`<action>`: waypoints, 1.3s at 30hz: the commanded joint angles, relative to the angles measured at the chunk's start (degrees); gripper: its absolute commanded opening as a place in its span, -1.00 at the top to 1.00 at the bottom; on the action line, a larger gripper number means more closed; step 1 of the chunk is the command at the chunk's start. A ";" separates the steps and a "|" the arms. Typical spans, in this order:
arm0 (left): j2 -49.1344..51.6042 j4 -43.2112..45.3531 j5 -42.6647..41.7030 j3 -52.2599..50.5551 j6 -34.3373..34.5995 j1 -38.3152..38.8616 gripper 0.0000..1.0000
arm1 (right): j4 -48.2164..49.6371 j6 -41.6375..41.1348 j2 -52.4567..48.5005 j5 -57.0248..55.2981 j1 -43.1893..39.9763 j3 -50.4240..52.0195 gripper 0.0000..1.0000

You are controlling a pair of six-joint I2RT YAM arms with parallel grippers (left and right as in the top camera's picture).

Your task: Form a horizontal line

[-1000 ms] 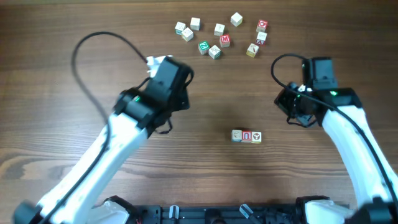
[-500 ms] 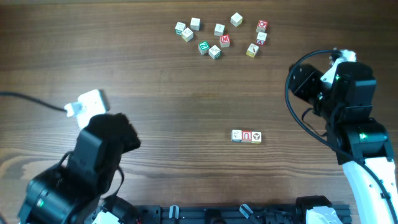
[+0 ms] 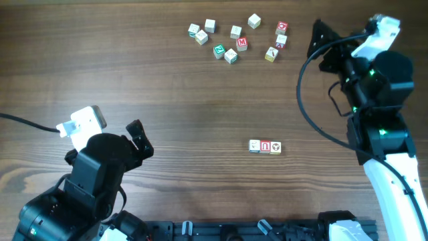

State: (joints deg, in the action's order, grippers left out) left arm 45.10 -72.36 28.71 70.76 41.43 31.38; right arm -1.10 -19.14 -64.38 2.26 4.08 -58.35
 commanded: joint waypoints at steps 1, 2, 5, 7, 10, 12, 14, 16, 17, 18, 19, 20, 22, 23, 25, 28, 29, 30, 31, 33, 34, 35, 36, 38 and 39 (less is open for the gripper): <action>0.02 0.07 -0.20 0.50 0.20 -0.11 -1.00 | 0.57 9.35 0.09 -1.07 0.24 -1.01 -1.00; 0.02 0.07 -0.81 0.50 0.20 -0.11 -1.00 | 0.26 10.10 0.09 -1.05 0.24 -1.01 -0.99; 0.02 0.07 -0.79 0.50 0.17 -0.11 -1.00 | 0.02 10.16 0.09 -1.03 0.24 -1.01 -1.00; 0.02 0.07 -0.79 0.50 0.17 -0.11 -1.00 | -1.46 10.12 0.09 -1.01 0.24 -1.01 -0.99; 0.02 0.07 -0.79 0.50 0.17 -0.11 -1.00 | -8.44 10.08 0.07 -0.98 0.24 -1.01 -0.99; 0.00 0.07 -0.79 0.50 0.20 -0.11 -1.00 | -13.38 10.10 0.07 -0.98 0.24 -1.01 -0.99; 0.00 0.07 -0.79 0.50 0.17 -0.11 -1.00 | -20.61 10.12 0.07 -1.01 0.24 -1.01 -1.00; 0.00 0.07 -0.76 0.50 0.17 -0.11 -1.00 | -26.25 10.10 0.07 -0.98 0.24 -0.92 -0.99; 0.00 0.07 -0.79 0.50 0.20 -0.11 -1.00 | -29.20 10.12 0.07 -1.01 0.24 -0.85 -1.00; 0.00 0.07 -0.79 0.50 0.17 -0.11 -1.00 | -31.12 10.10 0.07 -1.01 0.24 -0.83 -0.99; 0.00 0.07 -0.79 0.50 0.20 -0.11 -1.00 | -32.89 10.23 0.07 -1.05 0.24 -0.83 -1.00; 0.00 0.07 -0.76 0.50 0.17 -0.11 -1.00 | -34.86 10.40 0.07 -1.51 0.24 -0.83 -1.00; 0.00 0.07 -0.79 0.50 0.17 -0.11 -1.00 | -38.56 10.29 0.09 -2.75 0.24 -0.63 -1.00; 0.00 0.07 -0.79 0.50 0.17 -0.11 -1.00 | -38.58 10.23 0.20 -2.71 0.24 -0.48 -0.98; 0.00 0.07 -0.79 0.50 0.17 -0.11 -1.00 | -37.44 9.68 1.18 -2.34 0.24 0.37 -1.00; 0.00 0.07 -0.79 0.50 0.20 -0.11 -1.00 | -31.76 9.55 3.39 -2.25 0.24 4.37 -0.99; 0.00 0.07 -0.79 0.50 0.17 -0.11 -1.00 | -29.29 9.51 4.44 -2.23 0.24 6.40 -0.99; 0.00 0.07 -0.76 0.50 0.17 -0.11 -1.00 | -24.81 8.98 6.51 -1.75 0.24 10.25 -0.99; 0.00 0.07 -0.79 0.50 0.17 -0.11 -1.00 | -21.49 8.46 8.07 -1.11 0.24 12.94 -0.99; 0.00 0.07 -0.76 0.50 0.17 -0.11 -1.00 | -12.35 8.50 12.79 1.09 0.24 19.80 -0.99; 0.00 0.07 -0.76 0.50 0.17 -0.11 -1.00 | -8.31 8.50 15.15 1.97 0.24 22.82 -1.00; 0.00 0.07 -0.76 0.50 0.17 -0.11 -1.00 | -3.78 8.50 18.51 2.78 0.24 26.34 -0.99; 0.00 0.07 -0.79 0.50 0.17 -0.11 -1.00 | -0.66 8.48 22.71 2.91 0.24 29.68 -1.00; 0.00 0.07 -0.76 0.50 0.17 -0.11 -1.00 | 2.78 8.59 29.29 2.51 0.22 33.90 -1.00; 0.00 0.07 -0.79 0.50 0.20 -0.11 -1.00 | 3.32 8.59 31.15 2.03 0.22 34.84 -0.99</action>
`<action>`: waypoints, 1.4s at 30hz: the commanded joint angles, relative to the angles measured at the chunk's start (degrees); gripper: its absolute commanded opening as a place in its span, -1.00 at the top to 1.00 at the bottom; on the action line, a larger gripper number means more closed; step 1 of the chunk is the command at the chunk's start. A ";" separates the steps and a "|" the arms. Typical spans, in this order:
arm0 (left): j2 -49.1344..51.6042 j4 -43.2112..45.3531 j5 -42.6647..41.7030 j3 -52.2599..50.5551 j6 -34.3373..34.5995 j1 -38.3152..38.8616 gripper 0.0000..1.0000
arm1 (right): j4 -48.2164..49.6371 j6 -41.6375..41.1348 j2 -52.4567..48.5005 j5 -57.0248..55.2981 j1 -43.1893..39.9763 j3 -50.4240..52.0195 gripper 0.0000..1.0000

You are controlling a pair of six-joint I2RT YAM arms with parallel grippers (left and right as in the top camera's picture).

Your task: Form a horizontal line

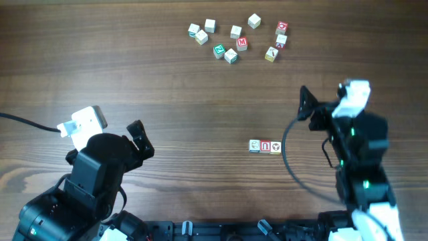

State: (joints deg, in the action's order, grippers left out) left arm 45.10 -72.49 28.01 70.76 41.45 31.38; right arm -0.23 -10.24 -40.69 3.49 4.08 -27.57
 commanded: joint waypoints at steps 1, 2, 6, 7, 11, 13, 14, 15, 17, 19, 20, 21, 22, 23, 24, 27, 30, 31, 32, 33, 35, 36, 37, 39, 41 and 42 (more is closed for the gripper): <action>0.00 0.20 -0.09 0.50 0.15 -0.11 -1.00 | 2.97 -0.28 10.49 -0.11 0.22 5.49 -0.99; 0.00 0.20 -0.09 0.50 0.15 -0.11 -1.00 | 3.19 -0.31 13.27 -0.98 0.07 6.73 -1.00; 0.00 0.20 -0.07 0.50 0.15 -0.11 -1.00 | 3.65 -0.26 21.16 -1.62 -1.66 10.84 -1.00; 0.00 0.20 -0.09 0.50 0.15 -0.11 -1.00 | 3.65 -0.28 23.69 -1.60 -2.40 12.39 -0.99; 0.00 0.20 -0.09 0.50 0.15 -0.11 -1.00 | 6.21 -0.50 31.01 -1.55 -3.96 17.38 -0.98; 0.00 0.20 -0.09 0.50 0.15 -0.11 -1.00 | 9.99 -0.48 35.19 -1.53 -4.28 20.70 -0.99; 0.00 0.22 -0.09 0.50 0.15 -0.11 -1.00 | 11.58 -0.50 37.09 -1.53 -4.33 22.38 -1.00; 0.00 0.20 -0.09 0.50 0.15 -0.11 -1.00 | 12.90 -0.66 38.42 -1.53 -4.33 23.80 -0.99; 0.00 0.20 -0.07 0.50 0.15 -0.11 -1.00 | 16.17 -2.36 40.59 -1.57 -4.37 27.30 -1.00; 0.00 0.20 -0.09 0.50 0.15 -0.11 -1.00 | 13.46 -3.91 40.50 -1.55 -4.37 27.28 -0.99; 0.00 0.20 -0.07 0.50 0.15 -0.11 -1.00 | 12.13 -3.89 40.50 -1.57 -4.37 27.28 -0.99; 0.00 0.20 -0.07 0.50 0.15 -0.11 -1.00 | 9.92 -3.89 40.50 -1.57 -4.37 27.28 -0.99; 0.00 0.20 -0.09 0.50 0.15 -0.11 -1.00 | 8.04 -3.91 40.50 -1.55 -4.37 27.28 -1.00; 0.00 0.20 -0.09 0.50 0.15 -0.11 -1.00 | 4.20 -3.91 40.50 -1.55 -4.37 27.28 -0.99; 0.00 0.20 -0.09 0.50 0.15 -0.11 -1.00 | 0.24 -3.91 40.50 -1.55 -4.37 27.28 -0.99; 0.00 0.20 -0.09 0.50 0.15 -0.11 -1.00 | 0.39 -3.45 40.50 -0.90 -4.37 27.28 -1.00; 0.00 0.20 -0.09 0.50 0.15 -0.11 -1.00 | 0.37 -3.45 40.50 -0.90 -4.37 27.28 -0.99; 0.00 0.20 -0.09 0.50 0.15 -0.11 -1.00 | 0.35 -3.48 40.48 -0.90 -4.37 27.28 -0.99; 0.00 0.20 -0.07 0.50 0.15 -0.11 -1.00 | 0.35 -3.48 40.48 -0.92 -4.39 27.28 -0.99; 0.00 0.20 -0.09 0.50 0.15 -0.11 -1.00 | 0.35 -3.45 40.48 -0.90 -4.37 27.28 -0.99; 0.00 0.20 -0.09 0.50 0.15 -0.11 -1.00 | 0.35 -3.45 40.48 -0.90 -4.37 27.28 -1.00; 0.00 0.20 -0.09 0.50 0.15 -0.11 -1.00 | 0.35 -3.45 40.48 -0.90 -4.37 27.28 -0.99; 0.00 0.20 -0.09 0.50 0.15 -0.11 -1.00 | 0.35 -3.48 40.48 -0.90 -4.37 27.28 -0.99; 0.00 0.20 -0.09 0.50 0.15 -0.11 -1.00 | 0.35 -3.45 40.48 -0.90 -4.37 27.28 -0.99; 0.00 0.20 -0.09 0.50 0.15 -0.11 -1.00 | 0.35 -3.45 40.48 -0.90 -4.37 27.28 -0.99; 0.00 0.20 -0.09 0.50 0.15 -0.11 -1.00 | 0.35 -3.45 40.48 -0.90 -4.37 27.28 -1.00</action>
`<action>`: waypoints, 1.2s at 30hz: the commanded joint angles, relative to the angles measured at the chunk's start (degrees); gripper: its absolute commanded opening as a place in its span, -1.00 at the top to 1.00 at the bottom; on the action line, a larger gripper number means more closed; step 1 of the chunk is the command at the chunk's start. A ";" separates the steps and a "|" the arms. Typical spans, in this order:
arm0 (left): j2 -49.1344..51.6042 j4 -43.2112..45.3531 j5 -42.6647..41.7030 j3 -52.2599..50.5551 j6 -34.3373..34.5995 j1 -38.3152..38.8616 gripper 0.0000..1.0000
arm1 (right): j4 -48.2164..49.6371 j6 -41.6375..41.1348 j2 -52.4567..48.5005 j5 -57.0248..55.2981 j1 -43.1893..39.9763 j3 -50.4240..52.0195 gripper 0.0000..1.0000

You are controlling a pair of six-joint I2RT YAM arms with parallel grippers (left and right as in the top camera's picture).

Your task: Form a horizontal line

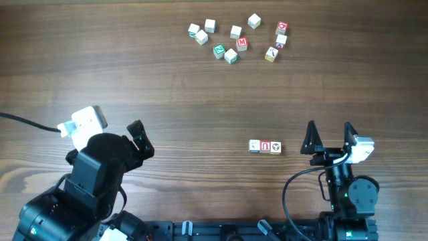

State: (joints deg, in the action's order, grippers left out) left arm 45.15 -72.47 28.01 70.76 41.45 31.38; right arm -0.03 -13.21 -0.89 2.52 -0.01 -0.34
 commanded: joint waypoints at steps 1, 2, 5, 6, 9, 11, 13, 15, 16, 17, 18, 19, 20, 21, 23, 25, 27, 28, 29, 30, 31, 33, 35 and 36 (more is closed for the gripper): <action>-0.04 0.17 -0.09 0.50 0.15 -0.11 -1.00 | 0.15 -0.48 0.68 0.07 -0.28 0.04 -0.99; -0.04 0.17 -0.07 0.50 0.15 -0.11 -1.00 | 0.15 -0.48 0.68 0.07 -0.28 0.04 -0.99; -0.04 0.17 -0.09 0.50 0.15 -0.11 -1.00 | 0.15 -0.50 0.68 0.07 -0.28 0.04 -0.99; -0.04 0.17 -0.07 0.50 0.15 -0.11 -1.00 | 0.15 -0.50 0.68 0.07 -0.28 0.04 -1.00; -0.04 0.17 -0.09 0.50 0.15 -0.11 -0.99 | 0.15 -0.50 0.68 0.07 -0.28 0.04 -1.00; -0.04 0.17 -0.09 0.50 0.15 -0.11 -1.00 | 0.15 -0.48 0.68 0.07 -0.28 0.04 -0.99; -0.04 0.17 -0.09 0.50 0.15 -0.11 -1.00 | 0.15 -0.50 0.68 0.07 -0.28 0.04 -0.99; -1.11 0.17 -0.09 0.50 0.17 -0.15 -1.00 | 0.15 -0.50 0.68 0.07 -0.28 0.04 -0.99; -1.60 0.17 -0.09 0.50 0.15 -0.17 -1.00 | 0.15 -0.50 0.68 0.07 -0.28 0.04 -0.99; -2.23 0.17 -0.09 0.50 0.15 -0.55 -1.00 | 0.15 -0.48 0.68 0.07 -0.28 0.04 -1.00; -2.71 0.17 -0.09 0.50 0.15 -1.25 -1.00 | 0.15 -0.48 0.68 0.07 -0.28 0.04 -0.99; -3.52 0.09 -0.09 0.50 0.15 -2.73 -1.00 | 0.15 -0.50 0.68 0.07 -0.28 0.04 -1.00; -4.02 -0.04 -0.07 0.50 0.15 -3.58 -1.00 | 0.15 -0.50 0.68 0.07 -0.28 0.04 -1.00; -5.16 -0.26 -0.48 0.50 0.17 -5.29 -1.00 | 0.15 -0.48 0.68 0.07 -0.28 0.04 -0.99; -7.34 -0.35 -1.70 0.48 0.17 -7.91 -1.00 | 0.15 -0.48 0.68 0.07 -0.28 0.04 -1.00; -9.62 -0.28 -3.69 -0.26 0.17 -10.58 -1.00 | 0.15 -0.48 0.68 0.07 -0.28 0.04 -0.99; -14.05 0.00 -6.32 -3.04 0.17 -13.90 -1.00 | 0.15 -0.48 0.68 0.07 -0.28 0.04 -0.99; -16.22 0.48 -6.84 -4.76 0.20 -14.86 -1.00 | 0.15 -0.48 0.68 0.07 -0.28 0.04 -0.99; -18.75 1.36 -7.06 -6.69 0.20 -15.93 -1.00 | 0.15 -0.48 0.68 0.07 -0.28 0.04 -0.99; -21.31 2.36 -7.28 -8.87 0.17 -16.98 -1.00 | 0.15 -0.48 0.68 0.07 -0.28 0.04 -0.99; -25.03 4.42 -7.91 -12.41 0.17 -18.64 -1.00 | 0.15 -0.48 0.68 0.07 -0.28 0.04 -1.00; -30.32 7.58 -8.96 -17.38 0.17 -21.05 -1.00 | 0.15 -0.48 0.68 0.07 -0.28 0.04 -0.99; -35.47 10.80 -10.03 -22.67 0.15 -23.32 -1.00 | 0.15 -0.50 0.68 0.07 -0.28 0.04 -1.00; -38.51 13.20 -10.71 -26.23 0.15 -24.79 -1.00 | 0.15 -0.48 0.68 0.07 -0.28 0.04 -0.99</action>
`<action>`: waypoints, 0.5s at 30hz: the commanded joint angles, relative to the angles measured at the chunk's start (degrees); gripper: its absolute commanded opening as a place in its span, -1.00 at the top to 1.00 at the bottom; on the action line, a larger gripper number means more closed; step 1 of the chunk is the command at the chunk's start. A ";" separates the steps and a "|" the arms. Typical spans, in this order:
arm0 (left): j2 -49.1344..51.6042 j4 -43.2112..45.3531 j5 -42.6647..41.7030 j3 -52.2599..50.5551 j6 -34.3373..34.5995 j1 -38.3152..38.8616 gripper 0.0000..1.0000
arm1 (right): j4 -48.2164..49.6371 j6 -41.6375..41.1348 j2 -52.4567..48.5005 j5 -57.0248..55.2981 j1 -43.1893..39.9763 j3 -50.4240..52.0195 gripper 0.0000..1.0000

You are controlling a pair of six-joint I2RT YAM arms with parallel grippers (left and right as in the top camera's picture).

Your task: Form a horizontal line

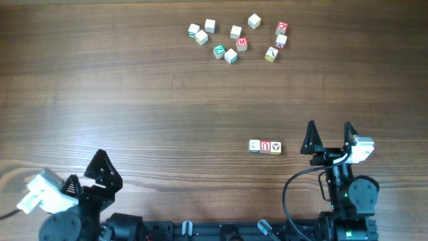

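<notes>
Three small cubes lie side by side in a short left-to-right row on the wooden table, right of centre. Several loose cubes are scattered at the far edge. My right gripper stands open just right of the row, fingers pointing away from the front edge, nothing between them. My left gripper sits low at the front left, far from all cubes; its fingers look apart and empty.
The wooden table fills the view. A dark rail runs along the front edge between the two arm bases. A black cable loops beside the right arm.
The left arm has drawn back toward the front left corner, its gripper now lower and further left. The right arm and all cubes stay where they were.
The right arm was stretched out at the far right near the loose cubes, with the three-cube row lying in place. It then stood closer to the front, and then folded back beside the row. The left arm held still until now, when it sits retracted.
</notes>
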State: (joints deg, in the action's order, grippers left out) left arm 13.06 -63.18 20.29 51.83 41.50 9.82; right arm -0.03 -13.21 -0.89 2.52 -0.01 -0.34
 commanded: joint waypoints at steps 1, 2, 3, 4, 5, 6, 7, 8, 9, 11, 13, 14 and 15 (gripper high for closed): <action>-9.42 6.99 -3.43 -11.61 0.11 -4.96 -1.00 | 0.15 -0.48 0.68 0.07 -0.28 0.04 -0.99; -11.43 9.97 -3.65 -15.15 0.11 -6.34 -1.00 | 0.15 -0.48 0.68 0.07 -0.28 0.04 -0.99; -12.94 13.79 -4.37 -19.30 0.09 -7.85 -1.00 | 0.15 -0.48 0.68 0.07 -0.28 0.04 -0.99; -12.76 17.16 -5.11 -22.05 -0.02 -8.98 -1.00 | 0.15 -0.48 0.68 0.07 -0.28 0.04 -1.00; -12.87 24.41 -7.93 -27.04 -2.01 -10.34 -1.00 | 0.15 -0.50 0.68 0.07 -0.28 0.04 -1.00; -12.87 28.26 -9.03 -29.33 -3.08 -10.75 -1.00 | 0.15 -0.50 0.68 0.07 -0.28 0.04 -0.99; -12.87 33.46 -10.36 -32.44 -4.68 -10.97 -1.00 | 0.15 -0.48 0.68 0.07 -0.28 0.04 -0.99; -12.87 38.56 -10.67 -35.69 -5.90 -10.97 -1.00 | 0.15 -0.48 0.68 0.07 -0.28 0.04 -1.00; -12.87 41.05 -10.91 -37.42 -6.88 -10.97 -1.00 | 0.15 -0.50 0.68 0.07 -0.28 0.04 -0.99; -12.87 46.27 -10.93 -40.76 -10.12 -10.97 -1.00 | 0.15 -0.48 0.68 0.07 -0.28 0.04 -0.99; -12.87 49.09 -11.82 -42.03 -13.94 -10.97 -1.00 | 0.15 -0.50 0.68 0.07 -0.28 0.04 -1.00; -12.87 50.51 -12.35 -42.66 -15.72 -10.97 -1.00 | 0.15 -0.50 0.68 0.07 -0.28 0.04 -1.00; -12.87 51.82 -12.59 -43.60 -17.53 -10.97 -1.00 | 0.15 -0.48 0.68 0.07 -0.28 0.04 -0.99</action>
State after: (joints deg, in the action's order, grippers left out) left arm 0.73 -13.96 9.69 10.35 31.64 -0.78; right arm -0.05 -13.21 -0.78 2.52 -0.01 -0.36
